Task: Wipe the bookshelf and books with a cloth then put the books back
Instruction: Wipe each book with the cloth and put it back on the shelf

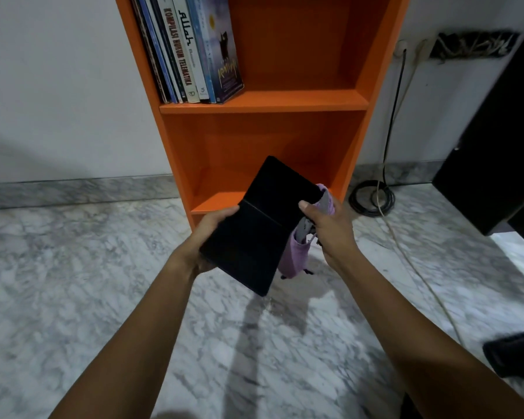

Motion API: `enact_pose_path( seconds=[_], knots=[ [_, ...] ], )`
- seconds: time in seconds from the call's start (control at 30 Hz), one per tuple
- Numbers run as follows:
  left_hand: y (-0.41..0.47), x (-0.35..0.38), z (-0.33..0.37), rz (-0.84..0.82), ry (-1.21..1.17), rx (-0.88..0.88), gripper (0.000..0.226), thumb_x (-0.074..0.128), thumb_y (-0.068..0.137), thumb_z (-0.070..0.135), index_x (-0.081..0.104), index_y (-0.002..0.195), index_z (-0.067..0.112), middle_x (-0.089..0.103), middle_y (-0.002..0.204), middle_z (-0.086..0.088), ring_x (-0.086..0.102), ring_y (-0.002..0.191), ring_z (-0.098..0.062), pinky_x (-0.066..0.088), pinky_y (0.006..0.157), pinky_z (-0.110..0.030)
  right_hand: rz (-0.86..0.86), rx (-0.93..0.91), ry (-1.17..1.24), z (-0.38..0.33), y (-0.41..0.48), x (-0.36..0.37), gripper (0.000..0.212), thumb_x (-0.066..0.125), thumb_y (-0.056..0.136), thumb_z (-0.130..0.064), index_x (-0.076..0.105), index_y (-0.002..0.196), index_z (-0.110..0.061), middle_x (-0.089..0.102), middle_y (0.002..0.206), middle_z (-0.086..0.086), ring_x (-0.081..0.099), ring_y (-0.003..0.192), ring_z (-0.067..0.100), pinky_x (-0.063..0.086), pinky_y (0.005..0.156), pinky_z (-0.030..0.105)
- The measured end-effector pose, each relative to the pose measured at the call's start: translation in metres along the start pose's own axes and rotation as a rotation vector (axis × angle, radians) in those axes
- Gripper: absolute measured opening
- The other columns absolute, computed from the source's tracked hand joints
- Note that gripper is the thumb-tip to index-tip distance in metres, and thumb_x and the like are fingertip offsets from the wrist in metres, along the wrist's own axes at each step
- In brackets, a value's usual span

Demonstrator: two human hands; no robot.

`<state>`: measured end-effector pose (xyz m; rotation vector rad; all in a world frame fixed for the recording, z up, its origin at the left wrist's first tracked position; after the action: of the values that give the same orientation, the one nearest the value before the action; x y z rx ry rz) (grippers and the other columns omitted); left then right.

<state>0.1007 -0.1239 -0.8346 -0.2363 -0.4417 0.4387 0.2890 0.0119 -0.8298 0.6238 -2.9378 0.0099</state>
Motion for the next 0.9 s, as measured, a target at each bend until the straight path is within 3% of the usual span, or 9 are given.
enact_pose_path(
  seconds=[0.1,0.23,0.33,0.4,0.5,0.6,0.7,0.77,0.9],
  knots=[
    [-0.002,-0.006,0.021,0.347,0.576,0.106,0.046,0.074,0.082,0.046,0.069,0.122,0.023,0.072,0.116,-0.001,0.068,0.110,-0.023,0.051,0.101,-0.045,0.075,-0.116,-0.067,-0.004,0.002,-0.003,0.021,0.073,0.092,-0.010,0.068,0.089,-0.030,0.062,0.083,0.000,0.063,0.083,0.030,0.056,0.089,0.045],
    [-0.009,0.018,0.035,0.653,0.907,0.511,0.023,0.067,0.089,0.047,0.075,0.092,0.026,0.071,0.085,0.015,0.069,0.087,-0.013,0.052,0.080,-0.032,0.204,-0.292,-0.232,-0.003,-0.003,-0.001,0.018,0.072,0.093,-0.014,0.065,0.099,-0.030,0.066,0.088,-0.005,0.064,0.086,0.016,0.050,0.077,0.027],
    [-0.004,0.041,0.023,0.501,0.368,0.279,0.051,0.056,0.092,0.062,0.072,0.094,0.014,0.077,0.096,-0.011,0.072,0.081,-0.027,0.058,0.070,-0.041,0.174,-0.497,-0.305,-0.004,-0.011,0.010,0.012,0.072,0.089,-0.011,0.067,0.090,-0.022,0.065,0.080,-0.003,0.057,0.072,0.007,0.045,0.066,0.025],
    [-0.002,0.055,0.009,0.144,-0.168,-0.161,0.088,0.041,0.085,0.082,0.065,0.112,0.002,0.068,0.119,-0.029,0.068,0.104,-0.040,0.057,0.083,-0.047,0.049,-0.595,-0.329,0.000,-0.018,0.023,0.017,0.063,0.084,-0.010,0.073,0.097,-0.012,0.068,0.087,-0.006,0.060,0.078,-0.003,0.044,0.069,0.021],
    [-0.003,0.054,0.001,-0.114,-0.589,-0.246,0.103,0.038,0.084,0.085,0.066,0.119,-0.007,0.061,0.127,-0.036,0.052,0.129,-0.050,0.037,0.104,-0.067,-0.078,-0.601,-0.382,0.013,-0.028,0.037,0.038,0.051,0.069,0.001,0.074,0.098,-0.004,0.065,0.085,-0.010,0.057,0.077,-0.002,0.042,0.066,0.022],
    [-0.008,0.048,0.005,-0.147,-0.686,-0.162,0.091,0.047,0.086,0.075,0.057,0.135,-0.001,0.060,0.133,-0.030,0.057,0.124,-0.045,0.040,0.102,-0.065,-0.160,-0.695,-0.439,0.021,-0.029,0.037,0.047,0.055,0.064,0.013,0.075,0.102,-0.007,0.067,0.092,-0.009,0.060,0.087,0.027,0.051,0.073,0.046],
    [-0.010,0.039,0.007,-0.146,-0.618,-0.114,0.087,0.048,0.086,0.070,0.054,0.137,-0.001,0.058,0.132,-0.024,0.058,0.121,-0.037,0.040,0.112,-0.049,-0.308,-0.751,-0.575,0.021,-0.028,0.036,0.065,0.068,0.065,0.011,0.072,0.122,-0.019,0.061,0.121,-0.032,0.056,0.116,0.022,0.049,0.096,0.037],
    [-0.009,0.038,0.002,-0.201,-0.568,-0.077,0.095,0.048,0.088,0.066,0.042,0.146,-0.010,0.047,0.139,-0.024,0.047,0.130,-0.034,0.030,0.121,-0.046,-0.448,-0.685,-0.613,0.017,-0.033,0.040,0.062,0.063,0.075,-0.007,0.064,0.136,-0.021,0.058,0.142,-0.014,0.045,0.140,0.018,0.040,0.114,0.040],
    [-0.014,0.041,-0.001,-0.167,-0.530,-0.066,0.063,0.067,0.082,0.046,0.070,0.116,-0.006,0.069,0.116,-0.025,0.071,0.102,-0.031,0.059,0.087,-0.042,-0.591,-0.551,-0.717,0.011,-0.045,0.057,0.058,0.042,0.094,-0.036,0.037,0.152,-0.036,0.035,0.163,-0.006,0.018,0.156,0.018,0.012,0.127,0.049]
  ],
)
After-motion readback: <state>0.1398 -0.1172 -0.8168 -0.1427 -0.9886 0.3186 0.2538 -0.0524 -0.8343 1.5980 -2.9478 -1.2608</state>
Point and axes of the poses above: each hand's wrist, its own y-axis towards the middle knuckle, its own x-axis out of the palm, z = x × y, the point moved 2 cm from there along y, towards the middle knuckle
